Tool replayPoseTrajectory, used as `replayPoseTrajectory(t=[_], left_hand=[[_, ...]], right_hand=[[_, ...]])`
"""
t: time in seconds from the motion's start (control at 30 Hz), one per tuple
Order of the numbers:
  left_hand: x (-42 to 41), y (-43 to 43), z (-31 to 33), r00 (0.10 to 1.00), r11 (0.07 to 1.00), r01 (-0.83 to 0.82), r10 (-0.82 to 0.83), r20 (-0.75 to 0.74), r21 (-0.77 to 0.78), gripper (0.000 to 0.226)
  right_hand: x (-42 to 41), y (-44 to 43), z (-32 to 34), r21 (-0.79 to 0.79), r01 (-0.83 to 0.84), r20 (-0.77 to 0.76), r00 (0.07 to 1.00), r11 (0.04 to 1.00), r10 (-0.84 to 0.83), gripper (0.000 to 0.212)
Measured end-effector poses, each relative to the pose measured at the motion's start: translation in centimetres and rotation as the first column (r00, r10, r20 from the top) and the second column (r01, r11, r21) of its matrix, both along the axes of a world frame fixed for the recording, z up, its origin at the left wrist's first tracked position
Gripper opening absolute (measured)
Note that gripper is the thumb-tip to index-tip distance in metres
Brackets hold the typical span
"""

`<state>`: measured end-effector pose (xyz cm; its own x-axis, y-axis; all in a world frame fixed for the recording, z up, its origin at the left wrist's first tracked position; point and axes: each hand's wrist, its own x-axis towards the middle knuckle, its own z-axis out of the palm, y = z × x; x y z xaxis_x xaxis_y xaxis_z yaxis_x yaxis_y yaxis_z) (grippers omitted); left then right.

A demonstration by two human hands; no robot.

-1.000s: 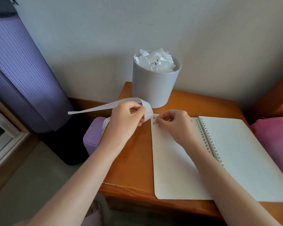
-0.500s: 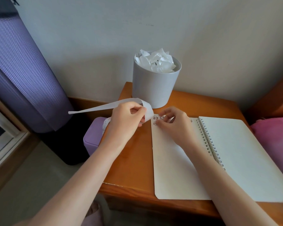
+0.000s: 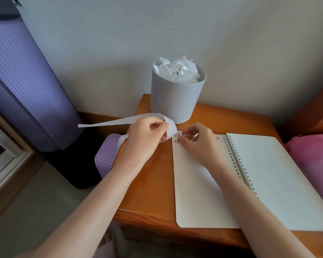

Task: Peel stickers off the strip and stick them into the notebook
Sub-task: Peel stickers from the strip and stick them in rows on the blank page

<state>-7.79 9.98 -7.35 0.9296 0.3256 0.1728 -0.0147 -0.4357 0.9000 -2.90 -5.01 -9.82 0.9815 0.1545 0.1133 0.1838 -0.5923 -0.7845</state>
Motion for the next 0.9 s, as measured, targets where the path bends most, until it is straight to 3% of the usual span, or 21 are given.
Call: replayPoseTrajectory(t=[0.17,0.4,0.53,0.9], left_hand=[[-0.2,-0.4,0.1,0.999,0.999,0.038,-0.038,0.01,-0.01,0.009],[0.0,-0.6,0.2,0.999,0.999,0.046,-0.046,0.009,-0.007,0.021],[0.1,-0.5,0.4,0.998,0.994,0.059,-0.058,0.013,-0.095,0.013],[0.1,-0.4,0.6,0.997,0.985,0.063,-0.056,0.049,-0.159,0.007]], right_hand=[[0.0,-0.2,0.2,-0.008,-0.026,-0.001,1.0,1.0,0.026,0.009],[-1.2,-0.3,2.8,0.329,-0.191,0.056,0.982,0.925,0.183,0.009],[-1.8,-0.4,2.9,0.289,-0.263,0.08,0.965,0.921,0.25,0.015],[-1.9,-0.4,3.0,0.311,-0.239,0.135,0.969,0.92,0.206,0.019]])
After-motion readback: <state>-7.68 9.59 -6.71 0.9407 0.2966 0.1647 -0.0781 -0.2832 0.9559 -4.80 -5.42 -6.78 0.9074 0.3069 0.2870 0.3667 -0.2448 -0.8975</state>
